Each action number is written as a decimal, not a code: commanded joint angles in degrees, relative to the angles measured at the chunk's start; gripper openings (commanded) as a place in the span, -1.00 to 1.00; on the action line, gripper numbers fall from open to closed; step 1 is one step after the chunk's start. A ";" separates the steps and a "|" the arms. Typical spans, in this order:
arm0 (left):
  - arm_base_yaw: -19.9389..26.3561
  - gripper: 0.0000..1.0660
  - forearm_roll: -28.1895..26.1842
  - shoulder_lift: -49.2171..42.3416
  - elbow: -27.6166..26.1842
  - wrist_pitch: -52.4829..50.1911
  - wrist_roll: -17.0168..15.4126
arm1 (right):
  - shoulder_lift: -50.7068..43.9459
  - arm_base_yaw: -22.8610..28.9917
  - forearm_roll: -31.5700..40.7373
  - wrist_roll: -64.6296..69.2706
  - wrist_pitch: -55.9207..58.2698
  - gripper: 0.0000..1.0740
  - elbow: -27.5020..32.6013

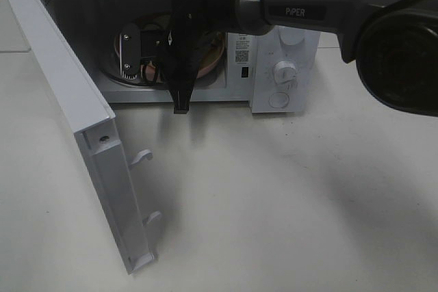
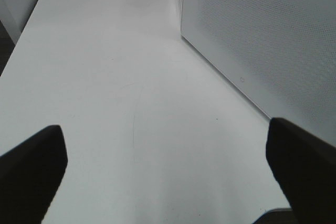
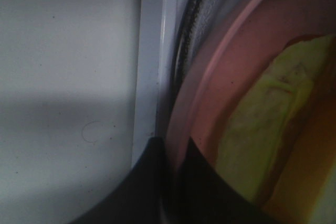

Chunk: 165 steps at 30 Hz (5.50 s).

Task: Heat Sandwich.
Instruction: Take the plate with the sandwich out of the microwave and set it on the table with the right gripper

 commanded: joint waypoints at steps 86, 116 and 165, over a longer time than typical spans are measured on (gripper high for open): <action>-0.23 0.83 -0.34 -0.97 0.11 -0.74 -0.11 | -49.39 3.61 5.33 -17.42 0.23 -1.00 56.26; -0.23 0.83 -0.34 -0.97 0.11 -0.74 -0.11 | -77.01 3.61 3.50 -12.43 -2.01 -0.99 81.36; -0.23 0.83 -0.34 -0.97 0.11 -0.74 -0.11 | -88.64 3.61 -20.34 55.75 8.02 -0.95 92.30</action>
